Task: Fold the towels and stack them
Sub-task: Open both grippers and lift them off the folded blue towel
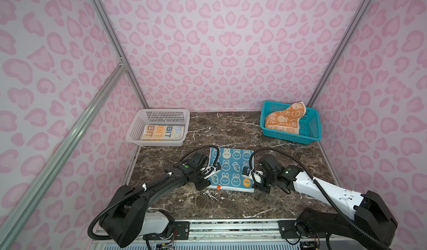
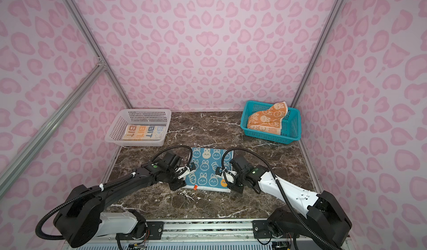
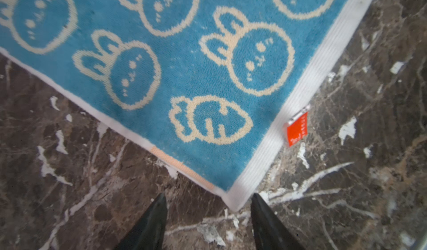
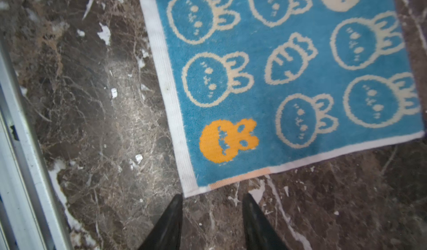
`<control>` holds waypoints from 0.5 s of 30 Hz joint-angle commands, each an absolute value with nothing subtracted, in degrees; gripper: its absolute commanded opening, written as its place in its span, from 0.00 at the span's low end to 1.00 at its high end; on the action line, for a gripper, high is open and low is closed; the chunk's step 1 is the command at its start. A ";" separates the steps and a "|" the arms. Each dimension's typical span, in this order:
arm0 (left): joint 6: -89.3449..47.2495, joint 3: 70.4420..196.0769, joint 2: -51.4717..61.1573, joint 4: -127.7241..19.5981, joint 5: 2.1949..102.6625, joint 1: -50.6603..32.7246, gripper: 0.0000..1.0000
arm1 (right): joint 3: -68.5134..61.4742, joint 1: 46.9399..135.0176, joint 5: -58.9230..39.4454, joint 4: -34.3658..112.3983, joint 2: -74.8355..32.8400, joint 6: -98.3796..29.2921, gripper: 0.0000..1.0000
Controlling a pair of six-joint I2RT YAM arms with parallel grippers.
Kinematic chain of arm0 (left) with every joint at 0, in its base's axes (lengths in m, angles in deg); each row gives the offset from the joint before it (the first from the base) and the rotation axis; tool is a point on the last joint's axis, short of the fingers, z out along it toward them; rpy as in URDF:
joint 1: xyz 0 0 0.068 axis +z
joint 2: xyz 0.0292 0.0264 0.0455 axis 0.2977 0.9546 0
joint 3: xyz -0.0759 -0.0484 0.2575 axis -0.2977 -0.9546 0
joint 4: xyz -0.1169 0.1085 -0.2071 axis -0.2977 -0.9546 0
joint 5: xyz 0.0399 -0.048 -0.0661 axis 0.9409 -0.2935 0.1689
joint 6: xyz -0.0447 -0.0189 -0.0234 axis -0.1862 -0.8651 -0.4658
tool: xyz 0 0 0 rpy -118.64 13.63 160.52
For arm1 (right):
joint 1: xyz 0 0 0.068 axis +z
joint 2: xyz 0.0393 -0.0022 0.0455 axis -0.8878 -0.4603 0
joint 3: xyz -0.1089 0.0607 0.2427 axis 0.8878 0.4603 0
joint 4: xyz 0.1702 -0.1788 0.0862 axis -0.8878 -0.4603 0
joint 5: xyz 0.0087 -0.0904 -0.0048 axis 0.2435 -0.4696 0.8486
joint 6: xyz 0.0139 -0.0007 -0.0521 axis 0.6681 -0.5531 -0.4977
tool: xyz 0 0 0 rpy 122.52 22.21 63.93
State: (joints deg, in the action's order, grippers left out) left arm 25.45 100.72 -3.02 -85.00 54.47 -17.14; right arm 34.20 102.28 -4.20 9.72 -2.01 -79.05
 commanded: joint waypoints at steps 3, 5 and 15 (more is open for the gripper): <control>23.03 99.78 -8.03 -81.87 55.41 -16.87 0.67 | 32.56 100.14 -1.95 15.12 -2.10 -66.60 0.53; 21.17 99.98 -9.28 -81.34 55.06 -16.48 0.68 | 31.52 99.24 -1.99 15.17 -3.17 -62.96 0.52; -6.25 103.84 -4.82 -72.76 50.85 -15.60 0.49 | 31.25 99.86 1.02 17.66 -9.33 -44.18 0.35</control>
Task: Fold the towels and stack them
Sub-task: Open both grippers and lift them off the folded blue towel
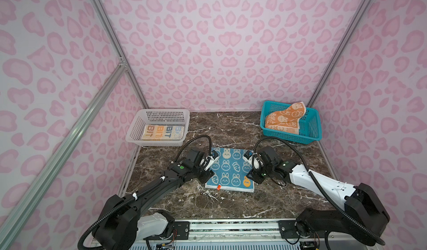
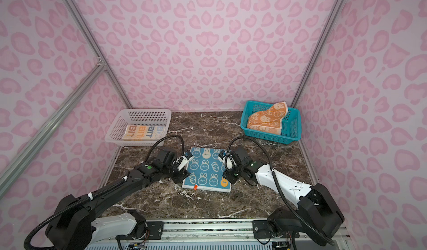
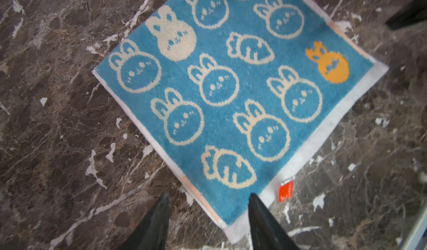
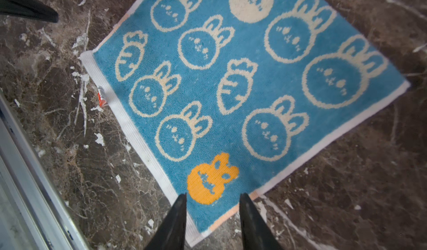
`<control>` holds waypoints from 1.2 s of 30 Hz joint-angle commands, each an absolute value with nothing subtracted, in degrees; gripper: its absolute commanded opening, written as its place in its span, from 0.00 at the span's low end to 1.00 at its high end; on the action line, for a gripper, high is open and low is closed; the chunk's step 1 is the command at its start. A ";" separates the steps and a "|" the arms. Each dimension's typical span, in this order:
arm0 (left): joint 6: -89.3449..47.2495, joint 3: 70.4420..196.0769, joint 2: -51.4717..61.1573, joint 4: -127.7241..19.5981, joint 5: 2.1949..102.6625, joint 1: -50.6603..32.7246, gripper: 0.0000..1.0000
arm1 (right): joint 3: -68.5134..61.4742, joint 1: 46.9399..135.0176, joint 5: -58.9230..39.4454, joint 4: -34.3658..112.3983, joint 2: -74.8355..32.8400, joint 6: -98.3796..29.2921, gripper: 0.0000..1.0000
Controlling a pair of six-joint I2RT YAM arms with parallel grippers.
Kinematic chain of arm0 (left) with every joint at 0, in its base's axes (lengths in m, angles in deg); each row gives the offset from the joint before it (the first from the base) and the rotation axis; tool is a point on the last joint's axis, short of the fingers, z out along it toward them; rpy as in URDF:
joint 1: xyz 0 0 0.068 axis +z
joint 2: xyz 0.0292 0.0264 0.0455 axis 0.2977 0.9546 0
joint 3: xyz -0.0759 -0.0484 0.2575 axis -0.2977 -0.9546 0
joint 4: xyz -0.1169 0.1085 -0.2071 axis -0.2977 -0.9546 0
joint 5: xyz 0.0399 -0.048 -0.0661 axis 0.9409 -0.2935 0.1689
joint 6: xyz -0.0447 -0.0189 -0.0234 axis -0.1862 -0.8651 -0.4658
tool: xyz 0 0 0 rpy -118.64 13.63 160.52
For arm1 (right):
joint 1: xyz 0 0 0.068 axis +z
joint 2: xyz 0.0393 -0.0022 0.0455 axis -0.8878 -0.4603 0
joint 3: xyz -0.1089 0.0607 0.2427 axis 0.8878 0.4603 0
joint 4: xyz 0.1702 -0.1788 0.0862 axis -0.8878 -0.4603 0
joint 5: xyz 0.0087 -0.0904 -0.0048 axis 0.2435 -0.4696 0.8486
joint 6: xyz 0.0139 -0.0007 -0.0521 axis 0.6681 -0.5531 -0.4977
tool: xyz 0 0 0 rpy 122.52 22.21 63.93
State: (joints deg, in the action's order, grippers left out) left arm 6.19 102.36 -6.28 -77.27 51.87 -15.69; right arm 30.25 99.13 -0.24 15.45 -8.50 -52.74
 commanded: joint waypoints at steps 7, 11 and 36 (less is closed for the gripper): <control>-21.33 102.26 -2.69 -72.46 50.73 -15.60 0.39 | 33.31 103.62 -0.63 16.87 -12.44 -35.58 0.26; -26.73 99.29 -1.66 -71.85 48.56 -15.63 0.29 | 34.46 104.86 -1.99 14.03 -14.10 -32.77 0.24; -29.49 92.01 -0.72 -75.18 42.42 -17.57 0.03 | 28.18 103.21 -9.99 2.93 -21.06 -33.86 0.14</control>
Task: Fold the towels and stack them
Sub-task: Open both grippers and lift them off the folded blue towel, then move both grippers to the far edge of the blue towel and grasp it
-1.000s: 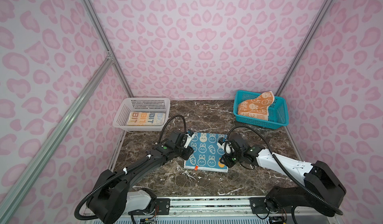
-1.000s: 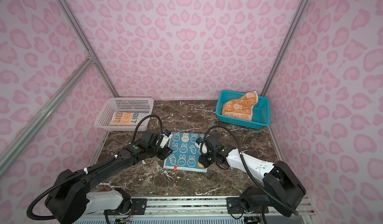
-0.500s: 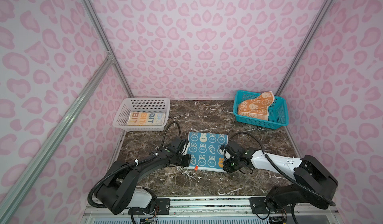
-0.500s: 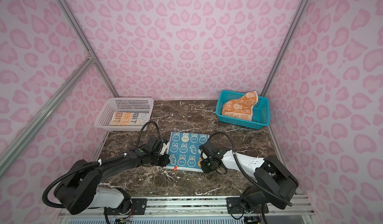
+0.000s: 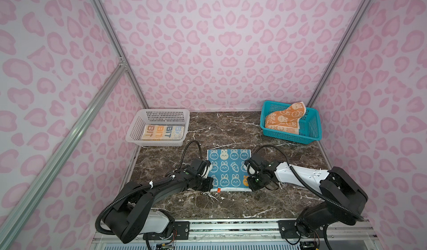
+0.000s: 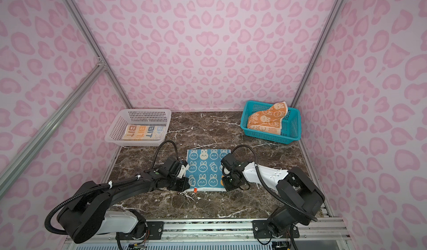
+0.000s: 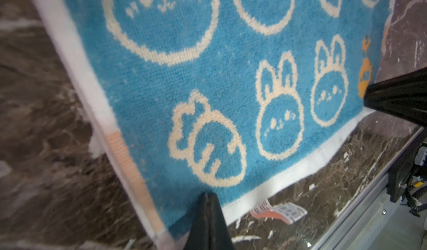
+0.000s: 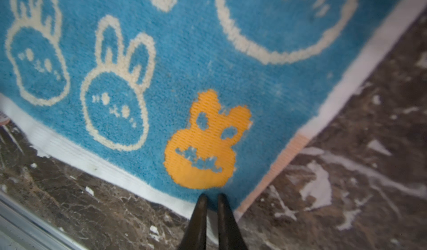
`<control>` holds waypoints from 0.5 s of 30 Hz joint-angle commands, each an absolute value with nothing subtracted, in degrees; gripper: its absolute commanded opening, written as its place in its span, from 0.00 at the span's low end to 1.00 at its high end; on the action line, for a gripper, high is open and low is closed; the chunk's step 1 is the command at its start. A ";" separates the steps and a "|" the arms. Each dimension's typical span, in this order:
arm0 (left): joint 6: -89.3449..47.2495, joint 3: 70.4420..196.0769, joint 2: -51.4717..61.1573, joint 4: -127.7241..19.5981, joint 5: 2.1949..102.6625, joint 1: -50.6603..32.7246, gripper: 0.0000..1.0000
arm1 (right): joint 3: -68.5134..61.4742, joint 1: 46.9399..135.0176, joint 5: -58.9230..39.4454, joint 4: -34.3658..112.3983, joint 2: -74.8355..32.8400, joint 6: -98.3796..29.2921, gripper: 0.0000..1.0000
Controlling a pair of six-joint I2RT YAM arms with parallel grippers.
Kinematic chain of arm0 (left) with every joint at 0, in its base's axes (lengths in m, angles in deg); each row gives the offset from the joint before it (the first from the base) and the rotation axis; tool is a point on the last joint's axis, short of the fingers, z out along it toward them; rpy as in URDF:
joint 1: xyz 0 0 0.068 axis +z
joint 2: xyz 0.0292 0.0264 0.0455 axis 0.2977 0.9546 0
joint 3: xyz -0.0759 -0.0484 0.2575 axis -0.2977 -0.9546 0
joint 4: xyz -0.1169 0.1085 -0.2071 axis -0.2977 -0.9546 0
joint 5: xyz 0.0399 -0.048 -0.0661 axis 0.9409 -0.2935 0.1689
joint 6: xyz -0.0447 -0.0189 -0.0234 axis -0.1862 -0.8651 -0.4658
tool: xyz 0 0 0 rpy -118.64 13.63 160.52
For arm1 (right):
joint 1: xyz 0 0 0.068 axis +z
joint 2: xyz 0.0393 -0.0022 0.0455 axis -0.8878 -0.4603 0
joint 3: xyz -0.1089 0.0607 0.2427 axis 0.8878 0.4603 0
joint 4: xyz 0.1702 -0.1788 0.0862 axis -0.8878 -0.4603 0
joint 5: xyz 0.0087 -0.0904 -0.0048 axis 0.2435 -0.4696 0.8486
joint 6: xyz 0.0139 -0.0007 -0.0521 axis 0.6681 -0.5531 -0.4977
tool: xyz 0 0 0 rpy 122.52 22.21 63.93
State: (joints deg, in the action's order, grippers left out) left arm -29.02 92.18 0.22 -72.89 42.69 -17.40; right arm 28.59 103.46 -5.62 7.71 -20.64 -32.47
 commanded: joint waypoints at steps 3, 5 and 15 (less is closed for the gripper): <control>-29.15 93.12 -1.48 -76.79 44.89 -17.66 0.03 | 26.97 102.99 -10.00 1.11 -20.01 -35.07 0.14; -28.80 94.74 -2.33 -77.72 46.22 -17.53 0.05 | 26.27 102.86 -9.92 0.73 -18.49 -35.87 0.16; -27.70 106.59 -3.46 -80.41 55.55 -16.50 0.49 | 21.25 95.58 -8.19 8.80 -15.47 -32.69 0.32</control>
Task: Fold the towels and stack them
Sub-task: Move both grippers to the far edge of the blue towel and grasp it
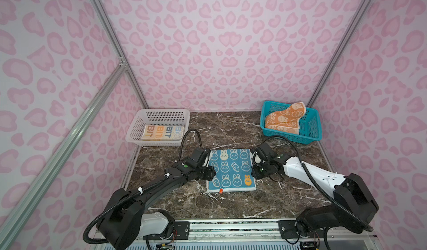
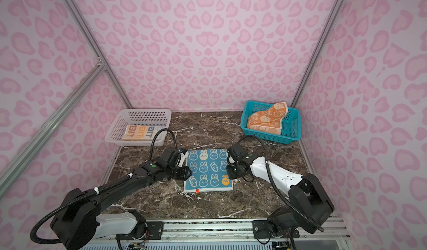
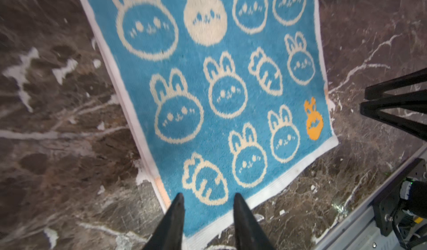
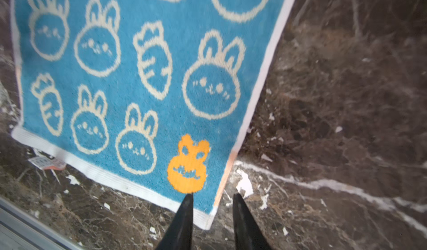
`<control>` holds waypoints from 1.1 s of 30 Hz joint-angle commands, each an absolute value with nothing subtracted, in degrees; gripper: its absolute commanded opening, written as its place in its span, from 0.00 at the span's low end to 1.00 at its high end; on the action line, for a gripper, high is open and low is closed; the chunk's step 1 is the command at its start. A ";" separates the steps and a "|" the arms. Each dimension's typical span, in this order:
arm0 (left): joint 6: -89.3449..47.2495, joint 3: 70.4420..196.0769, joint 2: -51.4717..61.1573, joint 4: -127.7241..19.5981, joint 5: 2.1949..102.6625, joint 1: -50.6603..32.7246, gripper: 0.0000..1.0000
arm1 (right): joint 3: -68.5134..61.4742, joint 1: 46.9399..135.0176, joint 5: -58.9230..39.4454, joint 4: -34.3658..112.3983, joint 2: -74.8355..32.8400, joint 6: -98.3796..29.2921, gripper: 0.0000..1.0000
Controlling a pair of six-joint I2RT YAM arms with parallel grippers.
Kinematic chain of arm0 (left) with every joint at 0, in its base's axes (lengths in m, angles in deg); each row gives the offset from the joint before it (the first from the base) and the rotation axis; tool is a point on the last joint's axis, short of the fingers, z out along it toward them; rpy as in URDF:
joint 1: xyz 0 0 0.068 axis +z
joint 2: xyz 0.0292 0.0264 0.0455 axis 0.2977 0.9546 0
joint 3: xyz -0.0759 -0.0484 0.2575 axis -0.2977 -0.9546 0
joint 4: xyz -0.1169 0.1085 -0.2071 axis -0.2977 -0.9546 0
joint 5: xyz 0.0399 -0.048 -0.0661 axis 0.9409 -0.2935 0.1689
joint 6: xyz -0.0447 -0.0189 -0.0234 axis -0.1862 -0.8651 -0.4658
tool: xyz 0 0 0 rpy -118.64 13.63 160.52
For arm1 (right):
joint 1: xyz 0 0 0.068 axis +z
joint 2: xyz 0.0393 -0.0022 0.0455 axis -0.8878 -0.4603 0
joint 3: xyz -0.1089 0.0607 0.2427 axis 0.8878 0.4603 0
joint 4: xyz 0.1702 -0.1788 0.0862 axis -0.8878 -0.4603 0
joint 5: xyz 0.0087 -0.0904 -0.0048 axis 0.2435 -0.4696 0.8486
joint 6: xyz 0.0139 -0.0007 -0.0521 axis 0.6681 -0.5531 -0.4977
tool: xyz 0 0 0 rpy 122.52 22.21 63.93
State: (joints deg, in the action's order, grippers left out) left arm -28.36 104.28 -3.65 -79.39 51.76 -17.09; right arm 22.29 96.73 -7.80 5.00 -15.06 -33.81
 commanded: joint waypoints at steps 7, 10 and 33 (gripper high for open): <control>-28.32 112.71 1.97 -75.23 50.47 -10.94 0.60 | 17.39 89.16 -9.39 16.89 -20.70 -26.95 0.39; -28.96 115.64 6.27 -74.26 48.00 -7.94 0.61 | 14.87 86.78 -8.94 18.11 -24.52 -25.94 0.40; -25.29 126.85 28.44 -77.95 47.50 -2.86 0.54 | 2.34 83.47 -4.49 15.89 -43.12 -26.54 0.35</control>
State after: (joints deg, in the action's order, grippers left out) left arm -26.42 125.33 27.32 -76.50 45.53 -2.99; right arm 2.82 83.48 -3.69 16.34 -42.19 -26.62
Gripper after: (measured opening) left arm 0.539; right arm 0.350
